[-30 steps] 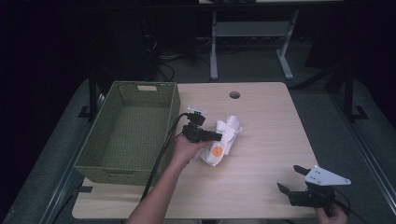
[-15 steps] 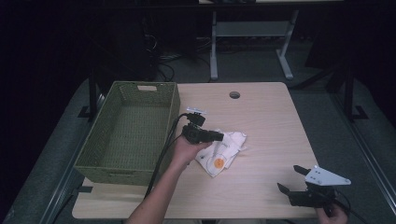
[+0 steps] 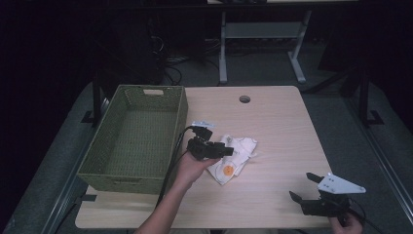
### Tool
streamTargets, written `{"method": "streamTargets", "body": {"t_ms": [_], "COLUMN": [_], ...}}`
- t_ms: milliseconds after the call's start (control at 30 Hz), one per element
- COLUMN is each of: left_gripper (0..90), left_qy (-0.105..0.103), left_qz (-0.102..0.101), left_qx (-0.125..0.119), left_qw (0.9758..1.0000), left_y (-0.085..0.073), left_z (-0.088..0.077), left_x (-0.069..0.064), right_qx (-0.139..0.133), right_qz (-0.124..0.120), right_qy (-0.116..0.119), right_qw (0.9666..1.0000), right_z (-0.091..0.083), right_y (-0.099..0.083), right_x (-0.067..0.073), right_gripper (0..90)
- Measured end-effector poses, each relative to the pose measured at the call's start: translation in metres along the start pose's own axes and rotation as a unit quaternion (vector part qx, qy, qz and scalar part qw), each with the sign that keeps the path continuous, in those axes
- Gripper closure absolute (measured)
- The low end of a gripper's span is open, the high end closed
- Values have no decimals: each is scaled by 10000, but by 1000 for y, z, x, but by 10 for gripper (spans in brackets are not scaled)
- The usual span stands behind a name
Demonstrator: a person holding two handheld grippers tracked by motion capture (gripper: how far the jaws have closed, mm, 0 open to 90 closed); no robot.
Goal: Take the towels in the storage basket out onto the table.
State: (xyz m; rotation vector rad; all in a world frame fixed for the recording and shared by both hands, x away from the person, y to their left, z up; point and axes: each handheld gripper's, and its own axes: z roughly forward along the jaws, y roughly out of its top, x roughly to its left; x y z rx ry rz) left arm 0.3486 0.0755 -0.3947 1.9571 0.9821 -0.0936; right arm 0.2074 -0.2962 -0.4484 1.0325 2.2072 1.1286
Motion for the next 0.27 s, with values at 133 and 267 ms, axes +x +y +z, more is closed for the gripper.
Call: {"method": "streamTargets", "body": {"t_ms": [133, 267], "left_gripper": [479, 463], "left_qy": [-16, -22], "left_qz": [-3, 13], "left_qx": [-7, -51], "left_qw": [10000, 10000], "left_y": [-6, -14], "left_z": [-3, -7], "left_x": [-1, -5], "right_qx": [16, 21], "right_qz": [-44, -44], "right_qy": [14, 10], "right_qw": [10000, 10000], "right_z": [1, 1], "right_y": [0, 0], "right_x": [0, 1], "right_gripper": [139, 139]}}
